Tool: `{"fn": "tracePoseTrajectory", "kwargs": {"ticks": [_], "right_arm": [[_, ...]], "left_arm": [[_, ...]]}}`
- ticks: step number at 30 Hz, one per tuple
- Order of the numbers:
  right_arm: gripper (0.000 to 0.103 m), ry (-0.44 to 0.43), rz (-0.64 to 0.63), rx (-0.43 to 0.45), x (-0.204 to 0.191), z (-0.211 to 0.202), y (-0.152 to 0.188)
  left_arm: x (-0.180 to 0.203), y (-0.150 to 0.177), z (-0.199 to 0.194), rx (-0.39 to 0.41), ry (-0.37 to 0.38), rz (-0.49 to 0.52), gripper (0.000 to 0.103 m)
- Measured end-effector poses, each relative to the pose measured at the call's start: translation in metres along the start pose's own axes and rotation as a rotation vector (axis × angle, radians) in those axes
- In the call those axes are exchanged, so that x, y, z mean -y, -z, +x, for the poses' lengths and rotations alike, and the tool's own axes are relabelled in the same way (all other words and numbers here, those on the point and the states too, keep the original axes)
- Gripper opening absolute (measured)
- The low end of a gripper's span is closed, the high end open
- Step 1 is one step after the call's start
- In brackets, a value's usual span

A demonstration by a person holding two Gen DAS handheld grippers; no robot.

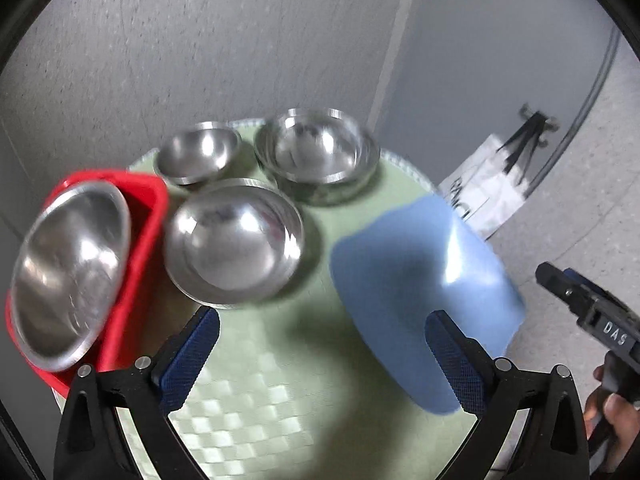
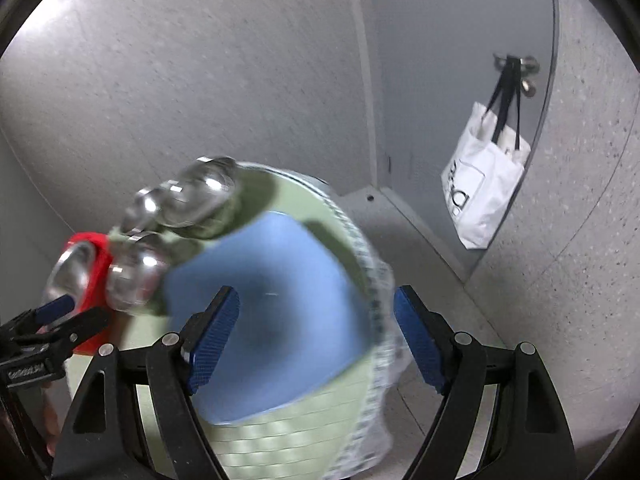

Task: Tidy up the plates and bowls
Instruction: 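Grasp the edge of the light-blue square plate with both grippers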

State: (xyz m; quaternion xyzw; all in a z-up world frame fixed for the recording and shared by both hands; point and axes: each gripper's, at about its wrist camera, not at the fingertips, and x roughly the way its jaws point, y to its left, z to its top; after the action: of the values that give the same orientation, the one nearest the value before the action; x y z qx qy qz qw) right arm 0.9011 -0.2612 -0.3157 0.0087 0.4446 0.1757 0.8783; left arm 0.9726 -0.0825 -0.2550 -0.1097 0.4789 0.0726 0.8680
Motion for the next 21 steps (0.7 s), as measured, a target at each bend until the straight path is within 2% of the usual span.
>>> {"fn": "tracePoseTrajectory", "kwargs": {"ticks": [5, 6, 11, 12, 14, 16, 17, 18, 19, 20, 21], "right_arm": [[0.081, -0.057, 0.007, -0.097, 0.032, 0.046, 0.000], [0.081, -0.074, 0.010, -0.109, 0.034, 0.052, 0.002], [0.072, -0.140, 0.011, -0.165, 0.035, 0.074, 0.012], [0.071, -0.149, 0.008, -0.171, 0.034, 0.076, 0.014], [0.063, -0.172, 0.002, -0.182, 0.032, 0.079, 0.016], [0.052, -0.194, 0.008, -0.199, 0.030, 0.083, 0.019], [0.043, -0.207, 0.012, -0.206, 0.030, 0.084, 0.020], [0.031, -0.214, 0.017, -0.212, 0.030, 0.085, 0.021], [0.022, -0.223, 0.023, -0.218, 0.029, 0.086, 0.023], [0.019, -0.238, 0.029, -0.214, 0.029, 0.084, 0.024], [0.017, -0.240, 0.031, -0.208, 0.028, 0.083, 0.025]], "left_arm": [[0.034, -0.008, 0.048, -0.087, -0.051, 0.002, 0.100], [0.036, -0.008, 0.057, -0.104, -0.065, 0.000, 0.097], [0.046, -0.006, 0.086, -0.162, -0.081, -0.011, 0.091], [0.047, -0.006, 0.091, -0.171, -0.079, -0.009, 0.087], [0.050, -0.005, 0.099, -0.196, -0.071, -0.003, 0.079], [0.048, -0.005, 0.108, -0.208, -0.051, 0.001, 0.069], [0.048, -0.005, 0.110, -0.208, -0.034, 0.008, 0.067], [0.051, -0.006, 0.112, -0.204, -0.013, 0.024, 0.059], [0.053, -0.007, 0.115, -0.200, 0.011, 0.038, 0.048], [0.055, -0.008, 0.116, -0.199, 0.032, 0.052, 0.042], [0.055, -0.009, 0.118, -0.198, 0.045, 0.063, 0.030]]}}
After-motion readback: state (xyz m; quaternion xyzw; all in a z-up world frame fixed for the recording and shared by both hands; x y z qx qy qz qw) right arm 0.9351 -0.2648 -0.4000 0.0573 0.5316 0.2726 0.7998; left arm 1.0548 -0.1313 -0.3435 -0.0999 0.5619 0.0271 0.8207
